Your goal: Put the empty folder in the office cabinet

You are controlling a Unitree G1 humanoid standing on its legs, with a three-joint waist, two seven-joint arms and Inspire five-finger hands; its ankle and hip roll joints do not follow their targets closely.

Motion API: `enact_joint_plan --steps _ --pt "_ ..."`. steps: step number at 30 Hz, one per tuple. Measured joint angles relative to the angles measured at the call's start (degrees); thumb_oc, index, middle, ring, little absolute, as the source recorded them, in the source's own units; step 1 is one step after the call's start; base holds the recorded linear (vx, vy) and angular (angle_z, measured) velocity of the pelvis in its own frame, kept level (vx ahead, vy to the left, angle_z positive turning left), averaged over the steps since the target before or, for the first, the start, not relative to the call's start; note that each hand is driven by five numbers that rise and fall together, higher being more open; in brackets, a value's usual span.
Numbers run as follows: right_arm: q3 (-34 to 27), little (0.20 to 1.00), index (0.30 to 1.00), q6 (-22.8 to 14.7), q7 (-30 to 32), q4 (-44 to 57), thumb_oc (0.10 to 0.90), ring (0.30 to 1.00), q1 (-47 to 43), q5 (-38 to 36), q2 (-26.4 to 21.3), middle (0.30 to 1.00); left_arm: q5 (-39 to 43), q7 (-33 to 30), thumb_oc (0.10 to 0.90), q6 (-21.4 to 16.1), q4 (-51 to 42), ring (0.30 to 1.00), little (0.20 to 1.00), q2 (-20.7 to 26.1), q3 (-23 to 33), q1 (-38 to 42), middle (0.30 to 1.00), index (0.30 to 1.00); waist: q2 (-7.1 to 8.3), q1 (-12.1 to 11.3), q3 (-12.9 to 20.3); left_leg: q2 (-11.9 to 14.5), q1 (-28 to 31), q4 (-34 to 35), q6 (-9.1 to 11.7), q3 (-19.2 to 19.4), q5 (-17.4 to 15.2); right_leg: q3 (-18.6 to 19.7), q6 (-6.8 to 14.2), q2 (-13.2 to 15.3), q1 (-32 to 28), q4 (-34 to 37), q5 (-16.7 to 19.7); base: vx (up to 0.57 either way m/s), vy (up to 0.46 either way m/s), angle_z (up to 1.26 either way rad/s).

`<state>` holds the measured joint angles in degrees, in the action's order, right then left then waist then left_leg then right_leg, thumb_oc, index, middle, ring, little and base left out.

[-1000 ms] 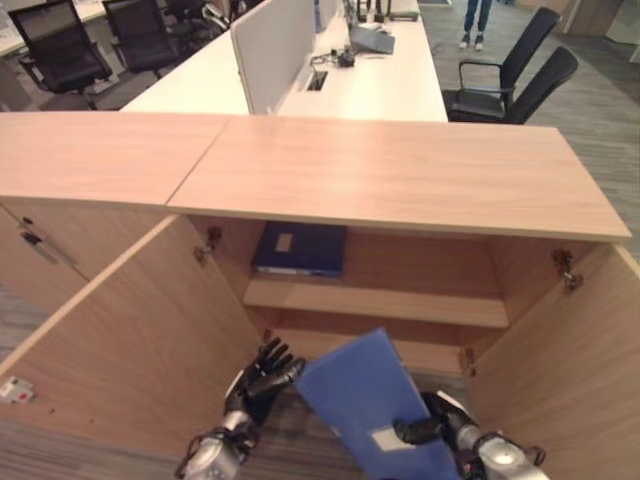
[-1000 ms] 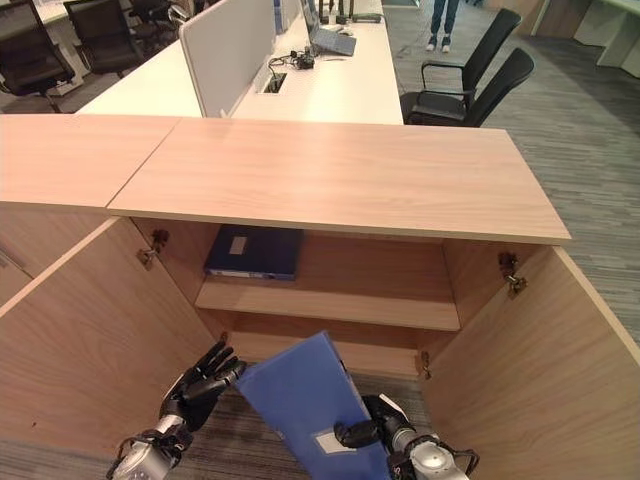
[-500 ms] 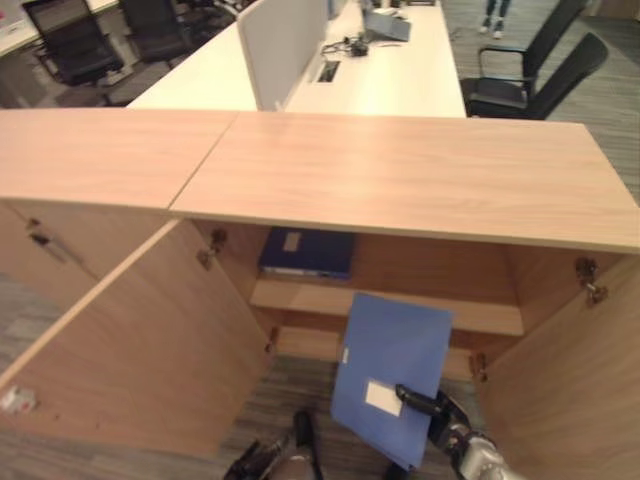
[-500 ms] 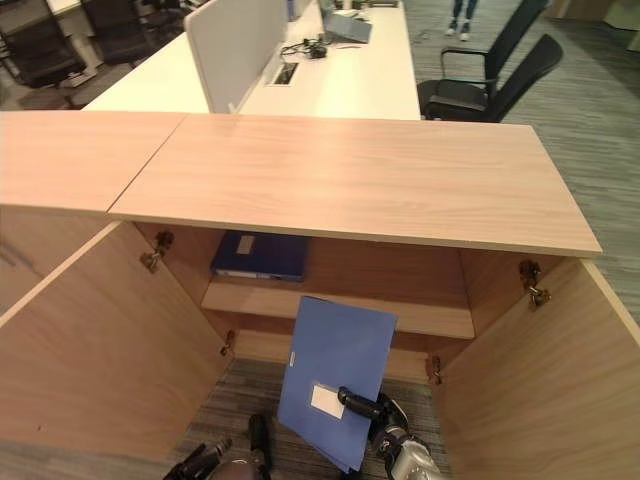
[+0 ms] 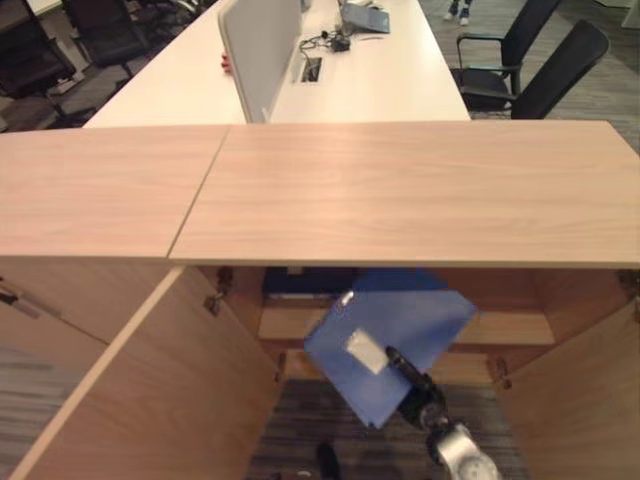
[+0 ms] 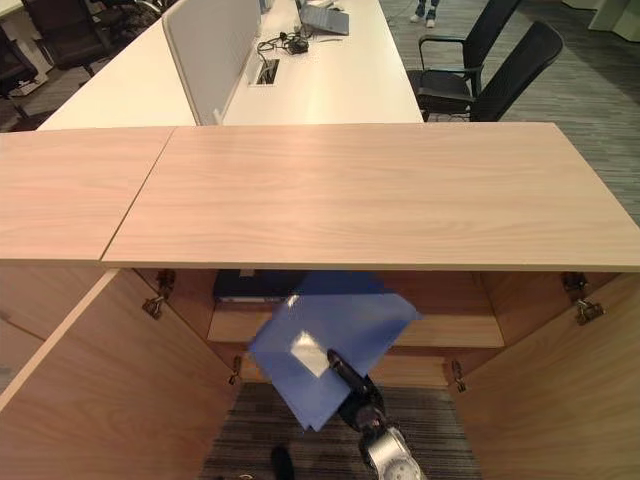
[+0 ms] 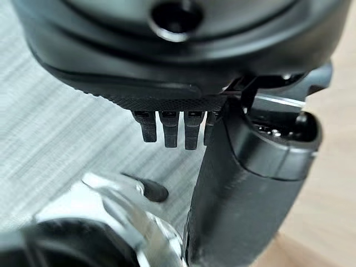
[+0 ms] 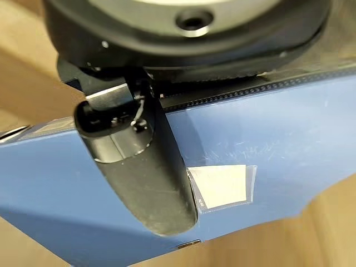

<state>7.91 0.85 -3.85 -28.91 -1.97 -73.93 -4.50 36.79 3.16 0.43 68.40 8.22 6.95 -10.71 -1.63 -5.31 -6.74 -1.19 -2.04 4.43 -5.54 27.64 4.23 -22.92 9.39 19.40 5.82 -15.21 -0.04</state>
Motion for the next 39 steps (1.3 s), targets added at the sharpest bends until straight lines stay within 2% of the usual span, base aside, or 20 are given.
enact_joint_plan --steps 1,2,4,5,8,10,12,15,17,21,22,28,30,31,32,35,37,39 --pt "-0.06 0.300 0.300 -1.26 0.01 0.01 0.400 0.300 -1.44 -1.66 0.25 0.300 -1.58 0.06 0.800 0.10 0.58 0.900 0.900 0.83 -0.47 -0.18 0.900 0.900 0.17 -0.65 -0.24 -0.23 0.95 -0.07 0.01 0.76 -0.90 -1.41 -0.26 0.94 0.61 -1.86 0.24 -0.02 0.083 -0.68" --pt "0.05 0.300 0.300 -2.16 -0.01 0.19 0.400 0.300 -3.78 -2.77 0.49 0.300 -1.74 0.13 0.800 0.44 1.01 0.900 0.900 1.42 -0.44 -1.03 0.900 0.900 0.65 -1.74 -0.62 -0.26 1.20 -0.33 0.06 3.13 -1.82 -3.55 -0.72 2.18 1.80 -3.36 0.32 -0.02 -0.007 -0.80" --pt "-0.80 0.300 0.300 -2.48 0.30 2.16 0.400 0.300 -6.40 -3.90 0.62 0.300 -2.83 0.03 0.800 0.51 0.78 0.900 0.900 2.12 -1.47 -1.57 0.900 0.900 1.05 -1.29 -2.08 -0.16 0.22 -0.43 0.54 4.46 -2.90 -10.92 -0.02 2.82 3.82 -2.17 -0.39 0.02 -0.059 -0.59" --pt "-1.25 0.300 0.300 -3.33 0.36 2.25 0.400 0.300 -7.11 -5.04 -0.50 0.300 -3.57 0.06 0.800 0.59 0.63 0.900 0.900 2.18 -1.69 -1.35 0.900 0.900 0.64 -0.94 -4.16 -0.10 0.04 -0.38 0.53 4.30 -2.92 -11.04 0.65 0.90 5.10 1.17 -0.62 0.05 -0.118 -0.11" --pt "-3.76 0.300 0.300 -4.88 1.14 2.84 0.400 0.300 -7.24 -5.06 -2.33 0.300 -3.75 0.06 0.800 0.44 -0.69 0.900 0.900 2.00 -2.39 -1.32 0.900 0.900 -0.21 -1.08 -7.32 -0.10 0.02 -0.97 0.55 2.77 -3.11 -11.55 0.37 -0.25 5.44 6.00 1.70 0.12 -0.151 0.28" --pt "-7.16 0.300 0.300 -7.02 1.54 3.38 0.400 0.300 -7.01 -5.73 -1.77 0.300 -3.76 0.03 0.800 0.37 -2.48 0.900 0.900 1.88 -2.37 -1.49 0.900 0.900 -0.69 -1.51 -8.26 -0.12 -0.06 -0.96 1.04 0.82 -2.76 -14.35 -0.19 -0.31 3.63 8.26 4.23 0.03 -0.070 0.46" --pt "-9.33 0.300 0.300 -10.15 1.61 4.08 0.400 0.300 -7.51 -8.08 -0.72 0.300 -3.70 0.08 0.800 0.38 -3.85 0.900 0.900 1.86 -2.45 -1.79 0.900 0.900 -0.48 -1.60 -8.54 -0.06 -0.57 -1.00 1.67 -0.32 -2.29 -15.49 -1.00 -0.80 2.79 9.70 7.15 0.02 -0.121 0.38" --pt "-10.80 0.300 0.300 -14.19 3.07 6.67 0.400 0.300 -10.21 -9.52 -1.00 0.300 -3.54 0.10 0.800 0.50 -4.31 0.900 0.900 1.53 -4.79 -1.58 0.900 0.900 -0.90 -1.23 -9.54 1.21 -3.03 -1.08 2.65 -1.54 -1.38 -16.93 -2.36 -2.51 4.02 10.60 6.95 -0.01 -0.080 0.18" --pt "-11.60 0.300 0.300 -16.12 3.64 6.65 0.400 0.300 -12.50 -9.62 -1.30 0.300 -3.55 0.09 0.800 0.55 -4.45 0.900 0.900 1.21 -5.27 -1.46 0.900 0.900 -1.15 -1.29 -10.91 1.44 -3.22 -1.16 2.45 -1.51 -0.78 -16.95 -4.58 -2.93 4.06 10.73 7.15 -0.03 -0.078 0.01" --pt "-14.40 0.300 0.300 -19.80 6.09 6.45 0.400 0.300 -19.33 -10.17 -3.43 0.300 -3.53 -0.03 0.800 0.34 -6.59 0.900 0.900 1.06 -7.67 -0.27 0.900 0.900 -2.82 -1.26 -14.76 1.90 -5.19 -2.27 2.63 -1.60 -0.91 -16.89 -5.36 -2.35 6.26 8.41 6.18 -0.04 -0.034 0.02" --pt "-15.75 0.300 0.300 -20.95 6.85 6.42 0.400 0.300 -21.66 -10.64 -3.93 0.300 -3.51 -0.10 0.800 0.44 -6.79 0.900 0.900 1.04 -7.95 0.90 0.900 0.900 -3.54 -1.42 -16.32 1.86 -5.38 -2.33 2.62 -1.58 -0.91 -16.81 -6.16 -2.00 6.90 7.28 5.67 -0.06 -0.031 0.05" --pt "-15.93 0.300 0.300 -23.37 8.42 6.09 0.400 0.300 -26.82 -10.89 -4.37 0.300 -3.25 -0.79 0.800 -0.49 -8.81 0.900 0.900 1.72 -11.07 3.62 0.900 0.900 -5.01 -1.44 -20.21 1.74 -6.18 -3.83 2.37 -1.87 -1.10 -16.50 -7.12 0.48 9.20 0.92 2.25 -0.08 -0.049 0.07" --pt "-16.06 0.300 0.300 -25.08 9.96 5.19 0.400 0.300 -31.93 -11.71 -5.17 0.300 -3.08 -1.67 0.800 -0.76 -12.53 0.900 0.900 2.87 -13.62 5.40 0.900 0.900 -5.27 -1.47 -23.37 1.92 -10.46 -9.24 1.71 -2.82 -2.17 -16.10 -8.49 3.31 13.06 -5.53 -0.85 -0.16 -0.114 0.25" --pt "-16.20 0.300 0.300 -25.19 10.20 3.95 0.400 0.300 -33.49 -11.71 -5.67 0.300 -2.65 -1.72 0.800 -0.78 -13.31 0.900 0.900 3.11 -14.05 5.51 0.900 0.900 -5.31 -1.57 -23.74 2.11 -11.90 -10.74 1.65 -2.88 -2.49 -15.85 -8.68 3.88 14.36 -6.98 -1.37 -0.11 -0.078 0.19" --pt "-16.08 0.300 0.300 -25.19 11.28 1.20 0.400 0.300 -36.46 -11.71 -6.92 0.300 -1.12 -1.71 0.800 -0.72 -14.30 0.900 0.900 3.90 -15.54 5.59 0.900 0.900 -5.51 -1.70 -23.84 2.44 -14.33 -13.36 1.45 -3.00 -3.76 -15.73 -9.50 4.86 16.37 -9.27 -2.28 -0.06 -0.044 0.08" --pt "-16.30 0.300 0.300 -25.22 13.82 -1.26 0.400 0.300 -38.57 -11.67 -8.31 0.300 -0.98 -1.72 0.800 -0.51 -14.81 0.900 0.900 4.20 -16.36 5.57 0.900 0.900 -5.73 -2.34 -23.94 3.15 -16.88 -16.34 1.34 -3.12 -4.34 -15.35 -10.16 5.60 18.45 -11.71 -3.11 -0.08 -0.030 0.08" --pt "-15.40 0.300 0.300 -24.99 15.74 -5.26 0.400 0.300 -42.70 -11.01 -12.88 0.300 0.85 -2.36 0.800 -0.52 -16.71 0.900 0.900 5.52 -19.59 5.55 0.900 0.900 -5.82 -2.57 -23.98 4.15 -22.79 -23.52 1.05 -3.55 -7.38 -14.26 -10.56 7.98 23.30 -16.85 -5.49 -0.07 -0.015 0.13" --pt "-15.36 0.300 0.300 -24.68 16.78 -8.02 0.400 0.300 -47.48 -10.48 -15.78 0.300 1.12 -2.59 0.800 -0.20 -17.65 0.900 0.900 6.44 -21.67 5.56 0.900 0.900 -5.87 -2.54 -23.96 5.62 -29.08 -30.84 0.45 -3.59 -9.76 -13.12 -12.23 9.63 28.56 -21.77 -6.74 -0.05 -0.015 0.05"
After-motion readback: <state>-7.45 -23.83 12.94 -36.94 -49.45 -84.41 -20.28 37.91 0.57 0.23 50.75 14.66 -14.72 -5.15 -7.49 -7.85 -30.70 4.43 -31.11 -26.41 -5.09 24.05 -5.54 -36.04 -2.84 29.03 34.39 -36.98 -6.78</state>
